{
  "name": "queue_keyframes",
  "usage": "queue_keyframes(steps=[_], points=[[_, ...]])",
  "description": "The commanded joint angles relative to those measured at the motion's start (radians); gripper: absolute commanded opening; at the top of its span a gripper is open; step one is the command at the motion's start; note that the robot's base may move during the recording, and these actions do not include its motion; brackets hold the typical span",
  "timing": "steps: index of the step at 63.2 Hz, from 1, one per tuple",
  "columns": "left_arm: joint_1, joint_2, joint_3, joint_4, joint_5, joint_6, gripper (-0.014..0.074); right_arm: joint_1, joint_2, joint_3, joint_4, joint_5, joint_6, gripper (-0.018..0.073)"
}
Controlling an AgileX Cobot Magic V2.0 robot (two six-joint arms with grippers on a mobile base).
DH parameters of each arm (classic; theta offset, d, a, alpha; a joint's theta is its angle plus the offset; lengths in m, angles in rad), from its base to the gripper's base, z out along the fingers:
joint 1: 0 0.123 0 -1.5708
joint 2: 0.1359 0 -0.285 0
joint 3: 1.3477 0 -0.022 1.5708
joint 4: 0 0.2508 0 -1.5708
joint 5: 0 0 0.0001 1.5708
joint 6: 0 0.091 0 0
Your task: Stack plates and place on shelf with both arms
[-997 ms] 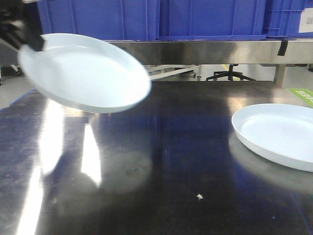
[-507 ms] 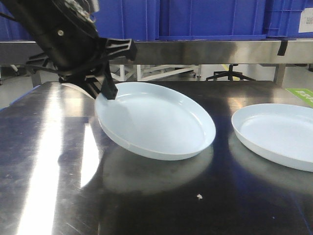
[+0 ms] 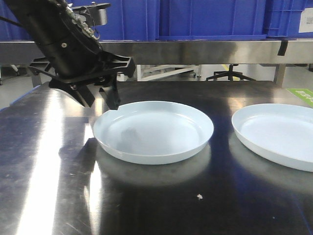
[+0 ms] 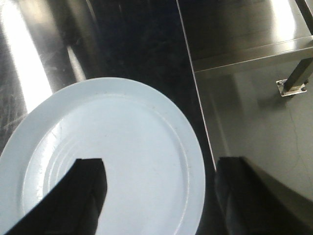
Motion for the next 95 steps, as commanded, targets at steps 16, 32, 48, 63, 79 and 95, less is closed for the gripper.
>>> queue_keyframes(steps=[16, 32, 48, 63, 79, 95], points=[[0.099, -0.160, -0.085, 0.034, 0.022, -0.010, 0.0105, -0.001, -0.014, -0.036, -0.009, -0.056, -0.008, 0.0574], [0.317, -0.368, -0.063, 0.051, 0.067, -0.010, 0.0096, -0.001, -0.014, -0.036, -0.009, -0.056, -0.008, 0.0574], [0.533, -0.583, 0.153, 0.048, -0.039, -0.041, 0.0096, -0.001, -0.014, -0.036, -0.009, -0.057, -0.008, 0.0574], [0.543, -0.745, 0.431, 0.041, -0.129, -0.041, 0.0096, -0.001, -0.014, -0.036, -0.009, -0.064, -0.008, 0.0574], [0.543, -0.911, 0.650, 0.041, -0.146, -0.041, 0.0096, -0.001, -0.014, -0.036, -0.009, -0.064, -0.008, 0.0574], [0.543, -1.018, 0.750, 0.055, -0.149, -0.041, 0.0096, -0.001, -0.014, -0.036, -0.009, -0.063, -0.008, 0.0574]])
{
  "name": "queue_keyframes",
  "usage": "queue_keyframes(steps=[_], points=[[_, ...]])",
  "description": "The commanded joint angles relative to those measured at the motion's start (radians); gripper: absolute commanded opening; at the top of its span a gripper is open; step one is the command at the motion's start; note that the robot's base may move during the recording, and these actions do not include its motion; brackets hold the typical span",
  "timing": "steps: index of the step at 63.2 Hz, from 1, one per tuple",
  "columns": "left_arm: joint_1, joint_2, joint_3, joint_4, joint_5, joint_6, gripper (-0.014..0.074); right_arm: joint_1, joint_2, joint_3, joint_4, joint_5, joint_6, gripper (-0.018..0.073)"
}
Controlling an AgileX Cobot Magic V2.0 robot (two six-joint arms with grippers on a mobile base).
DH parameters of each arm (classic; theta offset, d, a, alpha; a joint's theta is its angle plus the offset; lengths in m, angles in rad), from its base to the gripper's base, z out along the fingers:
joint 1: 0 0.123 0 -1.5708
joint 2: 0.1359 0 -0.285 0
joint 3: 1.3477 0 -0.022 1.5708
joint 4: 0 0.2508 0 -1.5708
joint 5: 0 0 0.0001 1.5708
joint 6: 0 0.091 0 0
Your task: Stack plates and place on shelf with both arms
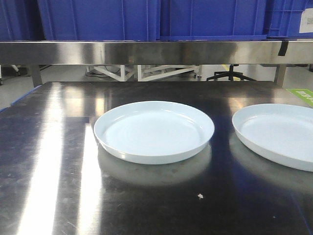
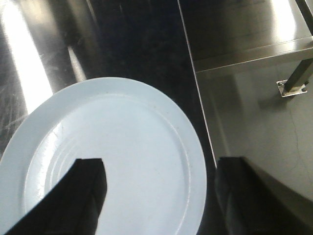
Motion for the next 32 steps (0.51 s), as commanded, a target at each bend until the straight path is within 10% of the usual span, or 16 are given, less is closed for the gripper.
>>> queue_keyframes(steps=[1, 20, 32], points=[[-0.003, -0.029, -0.021, 0.002, -0.077, -0.010, 0.0096, -0.001, -0.014, -0.036, -0.009, -0.063, -0.008, 0.0574], [-0.003, -0.031, -0.021, 0.006, -0.081, -0.010, 0.0095, -0.001, -0.014, -0.036, -0.009, -0.063, -0.008, 0.0461], [-0.003, -0.031, -0.021, -0.004, -0.079, -0.010, 0.0095, -0.001, -0.014, -0.036, -0.009, -0.027, -0.008, 0.0002]])
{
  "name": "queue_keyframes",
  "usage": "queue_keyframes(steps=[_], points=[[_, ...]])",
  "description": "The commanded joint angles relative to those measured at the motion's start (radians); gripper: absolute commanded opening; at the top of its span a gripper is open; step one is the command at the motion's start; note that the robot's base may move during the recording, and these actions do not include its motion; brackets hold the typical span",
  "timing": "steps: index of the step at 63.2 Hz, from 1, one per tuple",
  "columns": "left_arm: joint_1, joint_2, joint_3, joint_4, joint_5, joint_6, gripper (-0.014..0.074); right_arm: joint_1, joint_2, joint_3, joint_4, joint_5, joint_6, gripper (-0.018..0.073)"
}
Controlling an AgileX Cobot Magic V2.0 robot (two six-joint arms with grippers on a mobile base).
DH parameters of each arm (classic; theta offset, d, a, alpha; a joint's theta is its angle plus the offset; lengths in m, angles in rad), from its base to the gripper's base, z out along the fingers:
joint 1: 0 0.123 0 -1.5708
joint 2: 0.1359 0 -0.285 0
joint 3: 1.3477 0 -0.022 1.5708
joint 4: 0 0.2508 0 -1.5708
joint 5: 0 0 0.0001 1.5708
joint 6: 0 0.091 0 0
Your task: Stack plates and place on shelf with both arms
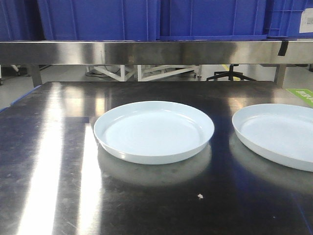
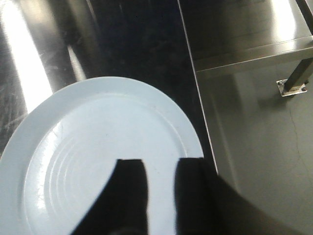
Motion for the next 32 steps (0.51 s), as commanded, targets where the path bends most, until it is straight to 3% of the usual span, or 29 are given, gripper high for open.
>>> queue_keyframes(steps=[1, 4, 20, 32], points=[[-0.003, -0.005, -0.028, -0.005, -0.072, -0.009, 0.0096, -0.001, -0.014, -0.036, -0.009, -0.032, -0.008, 0.0022], [-0.003, -0.005, -0.028, -0.005, -0.072, -0.009, 0.0095, -0.001, -0.014, -0.036, -0.009, -0.030, -0.008, 0.0064], [-0.003, -0.005, -0.028, -0.005, -0.072, -0.009, 0.0096, -0.001, -0.014, -0.036, -0.009, -0.027, -0.008, 0.0110], [-0.003, -0.005, -0.028, -0.005, -0.072, -0.009, 0.0096, 0.023, 0.002, -0.036, -0.009, -0.017, -0.019, 0.0378]])
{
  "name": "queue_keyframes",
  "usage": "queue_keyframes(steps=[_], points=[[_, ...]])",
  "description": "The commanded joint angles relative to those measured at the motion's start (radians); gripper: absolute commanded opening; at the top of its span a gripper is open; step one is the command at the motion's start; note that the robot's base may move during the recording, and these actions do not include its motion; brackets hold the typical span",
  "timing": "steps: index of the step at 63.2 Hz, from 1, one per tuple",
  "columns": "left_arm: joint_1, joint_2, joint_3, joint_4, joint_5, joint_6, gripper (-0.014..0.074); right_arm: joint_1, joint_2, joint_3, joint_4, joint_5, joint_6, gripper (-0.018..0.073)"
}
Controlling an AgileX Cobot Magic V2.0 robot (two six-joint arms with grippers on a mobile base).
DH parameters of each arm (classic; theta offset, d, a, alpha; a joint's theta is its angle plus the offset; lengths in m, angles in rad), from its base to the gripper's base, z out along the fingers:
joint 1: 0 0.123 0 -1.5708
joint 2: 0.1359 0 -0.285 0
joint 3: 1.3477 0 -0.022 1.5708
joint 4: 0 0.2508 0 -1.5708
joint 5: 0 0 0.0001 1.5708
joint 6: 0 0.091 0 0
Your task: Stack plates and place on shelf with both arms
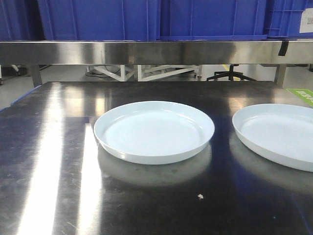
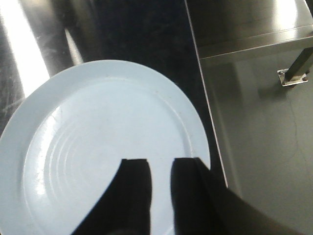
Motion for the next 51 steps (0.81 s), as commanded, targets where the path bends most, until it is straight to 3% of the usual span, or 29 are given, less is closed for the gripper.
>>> queue_keyframes(steps=[1, 28, 38, 51], points=[[-0.003, -0.005, -0.028, -0.003, -0.072, -0.009, 0.0095, 0.003, -0.001, -0.036, -0.009, -0.051, -0.013, 0.0388], [-0.003, -0.005, -0.028, -0.003, -0.072, -0.009, 0.0095, 0.003, 0.062, -0.036, -0.023, -0.045, -0.013, 0.0397], [-0.003, -0.005, -0.028, -0.003, -0.072, -0.009, 0.0095, -0.003, 0.082, -0.036, -0.099, -0.065, -0.013, 0.0397], [-0.003, -0.005, -0.028, -0.003, -0.072, -0.009, 0.0095, -0.070, 0.128, -0.038, -0.140, -0.115, -0.013, 0.0397]])
